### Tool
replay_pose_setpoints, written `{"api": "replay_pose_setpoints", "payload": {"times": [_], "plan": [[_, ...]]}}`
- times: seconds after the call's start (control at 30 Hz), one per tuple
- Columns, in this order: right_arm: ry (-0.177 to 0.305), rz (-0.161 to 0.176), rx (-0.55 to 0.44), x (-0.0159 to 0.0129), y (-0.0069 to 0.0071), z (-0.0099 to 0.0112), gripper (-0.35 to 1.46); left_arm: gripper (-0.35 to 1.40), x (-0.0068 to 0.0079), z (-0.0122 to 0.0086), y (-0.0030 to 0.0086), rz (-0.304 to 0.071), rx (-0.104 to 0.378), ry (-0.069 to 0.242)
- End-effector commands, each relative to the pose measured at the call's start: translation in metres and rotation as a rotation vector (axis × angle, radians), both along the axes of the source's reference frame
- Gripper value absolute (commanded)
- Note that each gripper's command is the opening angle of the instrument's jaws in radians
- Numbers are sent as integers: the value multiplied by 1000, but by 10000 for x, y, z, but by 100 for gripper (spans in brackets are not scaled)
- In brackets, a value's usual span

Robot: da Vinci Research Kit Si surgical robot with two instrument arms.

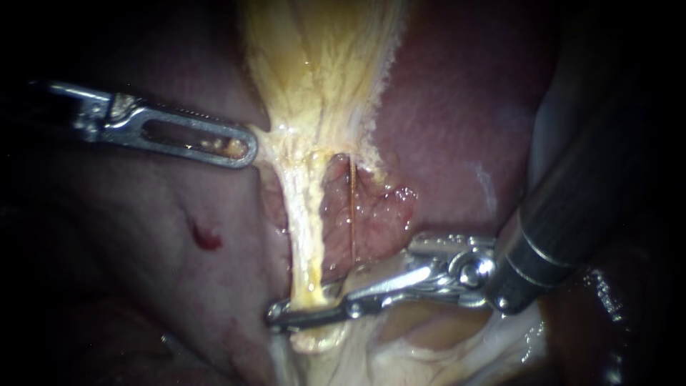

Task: Going back first clip left tube

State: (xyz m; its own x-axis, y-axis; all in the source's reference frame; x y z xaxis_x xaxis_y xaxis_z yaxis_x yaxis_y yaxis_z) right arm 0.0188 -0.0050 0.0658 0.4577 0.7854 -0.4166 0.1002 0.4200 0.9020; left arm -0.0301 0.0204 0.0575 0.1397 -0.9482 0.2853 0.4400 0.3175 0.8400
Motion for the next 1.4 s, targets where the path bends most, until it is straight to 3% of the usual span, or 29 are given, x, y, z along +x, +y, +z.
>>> {"api": "replay_pose_setpoints", "payload": {"times": [0.03,0.33,0.4,0.5,0.6,1.0,1.13,1.4], "plan": [[0,0,0,0,0,0,-35,-35,0,0,0,1,-1,0],[0,2,6,-1,1,1,-35,-35,0,1,0,1,-1,0],[20,11,14,0,2,3,1,-35,0,1,0,1,-1,0],[55,36,-39,4,5,7,35,-35,0,1,-1,1,-1,0],[77,53,-128,11,8,12,48,-35,0,1,-1,1,-1,0],[128,70,-340,8,21,42,50,-35,0,1,-1,1,-1,0],[130,76,-365,2,25,48,50,-35,0,1,-1,1,-1,0],[148,78,-427,-22,26,40,50,-35,1,1,-1,1,-1,0]]}}
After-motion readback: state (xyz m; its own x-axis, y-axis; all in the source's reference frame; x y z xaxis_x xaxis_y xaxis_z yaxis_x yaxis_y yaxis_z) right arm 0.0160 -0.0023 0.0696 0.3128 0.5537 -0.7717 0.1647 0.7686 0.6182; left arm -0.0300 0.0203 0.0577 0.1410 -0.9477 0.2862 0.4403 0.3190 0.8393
